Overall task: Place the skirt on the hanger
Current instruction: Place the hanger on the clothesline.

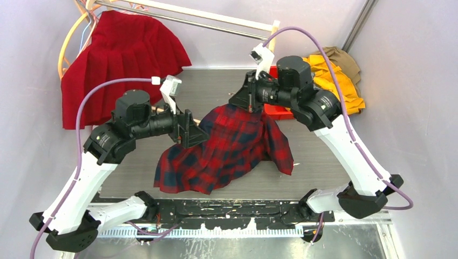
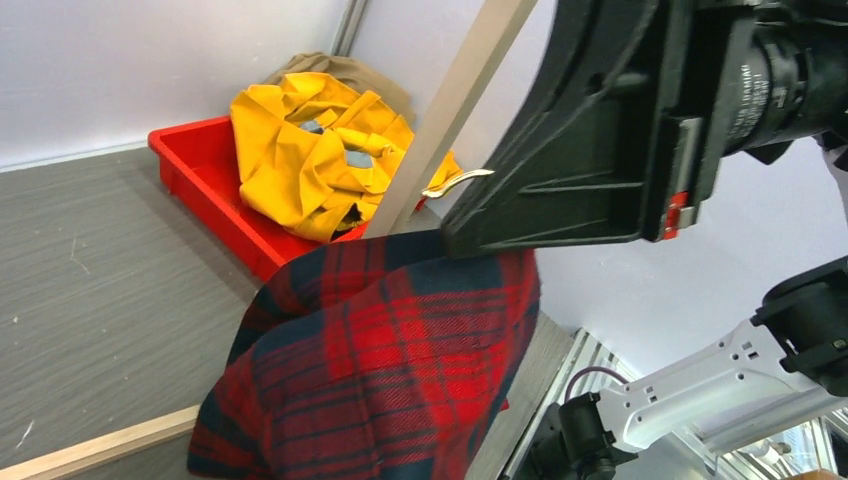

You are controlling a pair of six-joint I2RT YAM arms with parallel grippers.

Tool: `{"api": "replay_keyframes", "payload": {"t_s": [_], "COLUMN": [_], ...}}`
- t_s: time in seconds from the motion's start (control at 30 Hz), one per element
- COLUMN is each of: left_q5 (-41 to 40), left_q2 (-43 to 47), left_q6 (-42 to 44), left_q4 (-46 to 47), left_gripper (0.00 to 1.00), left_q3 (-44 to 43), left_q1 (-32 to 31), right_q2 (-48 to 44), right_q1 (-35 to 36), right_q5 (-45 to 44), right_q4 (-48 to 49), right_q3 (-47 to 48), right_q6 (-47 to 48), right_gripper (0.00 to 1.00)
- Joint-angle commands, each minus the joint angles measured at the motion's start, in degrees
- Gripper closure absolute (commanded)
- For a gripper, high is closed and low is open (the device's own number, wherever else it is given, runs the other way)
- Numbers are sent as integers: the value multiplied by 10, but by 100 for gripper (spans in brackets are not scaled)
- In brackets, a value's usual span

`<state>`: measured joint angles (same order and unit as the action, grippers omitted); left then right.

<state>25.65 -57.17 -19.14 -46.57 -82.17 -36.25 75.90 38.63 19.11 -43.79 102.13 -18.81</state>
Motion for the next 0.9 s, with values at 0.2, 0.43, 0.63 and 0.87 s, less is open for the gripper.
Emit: {"api": "replay_keyframes", "payload": {"t_s": [0.2,0.43,0.63,0.87], "left_q5": [-45,-128,-191,-293], "left_q2": [-16,-24,-44,-64], "left_q6": [42,75,97,125], "left_q4": [39,38,41,44], "left_gripper": [14,14,15,33], "left_q3": [8,9,-5,-9], "left_q1": [-40,-77,-134,-220], "right_q2": [14,22,31,35], "right_q1": [41,68,87,94], "right_q5": [-22,-23,-29,-38], "right_q4": [56,47,51,59], "right_q3": [61,88,100,114], "right_q6": [0,0,-5,-14], "right_gripper": [99,99,99,99]}}
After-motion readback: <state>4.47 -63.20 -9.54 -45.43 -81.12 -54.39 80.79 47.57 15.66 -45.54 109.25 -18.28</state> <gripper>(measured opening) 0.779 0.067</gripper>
